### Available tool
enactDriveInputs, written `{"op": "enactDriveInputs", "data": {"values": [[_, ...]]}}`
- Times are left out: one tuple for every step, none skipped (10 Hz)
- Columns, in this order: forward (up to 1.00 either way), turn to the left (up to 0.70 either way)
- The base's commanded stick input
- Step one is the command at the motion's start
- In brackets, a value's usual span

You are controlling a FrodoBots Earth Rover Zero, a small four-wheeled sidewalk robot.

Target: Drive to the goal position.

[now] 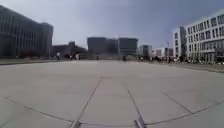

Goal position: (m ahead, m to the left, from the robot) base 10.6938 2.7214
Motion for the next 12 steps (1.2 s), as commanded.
{"op": "enactDriveInputs", "data": {"values": [[0.85, 0.01], [0.85, 0.01], [0.85, 0.01], [0.85, 0.01], [0.85, 0.01], [0.85, 0.01], [0.85, 0.01], [0.85, 0.0], [0.85, -0.04], [0.85, -0.09], [0.85, -0.14], [0.85, -0.21]]}}
